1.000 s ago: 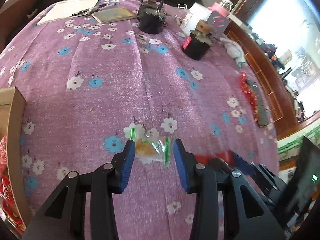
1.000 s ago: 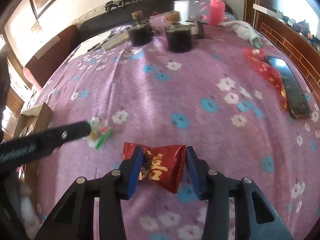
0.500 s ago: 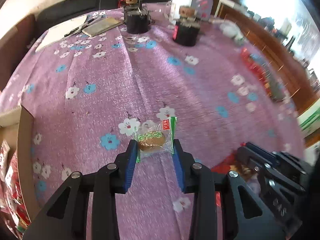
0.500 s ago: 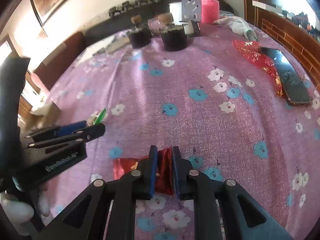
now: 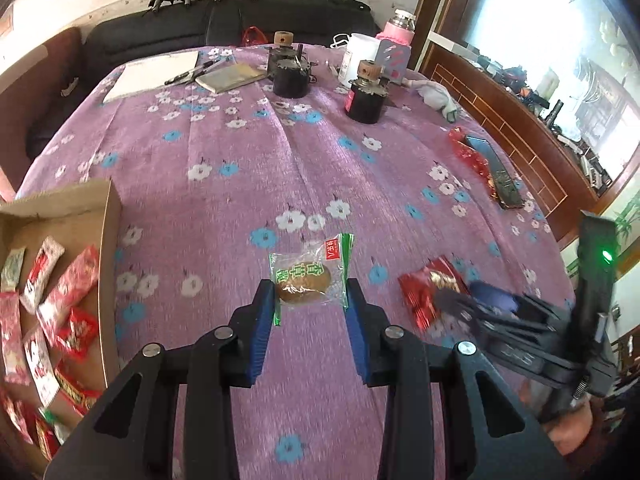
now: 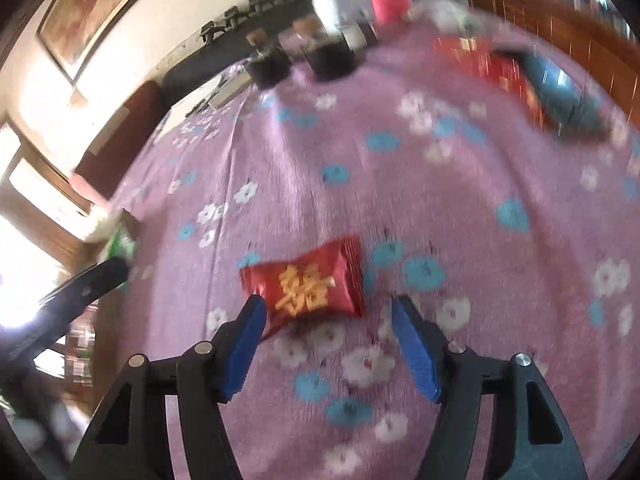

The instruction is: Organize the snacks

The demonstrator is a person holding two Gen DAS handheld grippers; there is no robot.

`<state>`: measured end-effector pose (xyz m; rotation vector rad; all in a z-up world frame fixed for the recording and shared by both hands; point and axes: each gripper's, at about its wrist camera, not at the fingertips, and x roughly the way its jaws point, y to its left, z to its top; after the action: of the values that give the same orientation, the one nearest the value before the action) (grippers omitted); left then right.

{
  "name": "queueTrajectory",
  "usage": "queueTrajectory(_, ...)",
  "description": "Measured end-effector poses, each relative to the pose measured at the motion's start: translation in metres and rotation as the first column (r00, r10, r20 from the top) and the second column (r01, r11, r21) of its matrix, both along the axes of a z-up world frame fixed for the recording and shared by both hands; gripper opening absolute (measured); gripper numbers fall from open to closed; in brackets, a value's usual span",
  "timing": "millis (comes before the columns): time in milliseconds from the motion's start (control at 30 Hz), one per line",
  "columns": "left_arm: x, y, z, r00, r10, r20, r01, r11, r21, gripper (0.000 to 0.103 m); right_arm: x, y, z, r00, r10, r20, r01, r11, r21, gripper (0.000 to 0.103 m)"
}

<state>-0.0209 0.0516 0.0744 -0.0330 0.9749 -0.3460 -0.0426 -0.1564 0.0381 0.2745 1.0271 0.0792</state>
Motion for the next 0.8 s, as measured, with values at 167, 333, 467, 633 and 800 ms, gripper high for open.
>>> queueTrajectory(167, -0.017, 0.018, 0.001, 0.999, 0.038, 0.015, -0.038, 0.999, -0.013, 0.032, 0.023, 0.015, -0.004, 0.996, -0.080, -0.047, 0.079, 0.996, -0.038, 0.080)
queueTrajectory(333, -0.030, 0.042, 0.001, 0.997, 0.077, 0.020, -0.076, 0.997, -0.029, 0.032, 0.032, 0.052, -0.010, 0.995, -0.089, -0.046, 0.073, 0.958, -0.276, 0.071)
queueTrajectory(467, -0.047, 0.078, 0.005, 0.991, 0.131, 0.034, -0.129, 0.990, -0.048, 0.032, 0.016, 0.056, -0.001, 0.998, -0.064, 0.016, 0.066, 0.958, -0.281, 0.038)
queueTrajectory(633, -0.067, 0.126, 0.007, 0.976, 0.216, 0.038, -0.213, 0.974, -0.080, 0.032, 0.006, 0.049, 0.007, 0.999, -0.035, 0.026, 0.039, 0.983, -0.181, 0.025)
queueTrajectory(800, -0.088, 0.174, 0.007, 0.949, 0.313, 0.035, -0.307, 0.944, -0.124, 0.033, -0.004, 0.051, 0.020, 0.998, 0.016, 0.053, -0.012, 0.997, -0.081, 0.021)
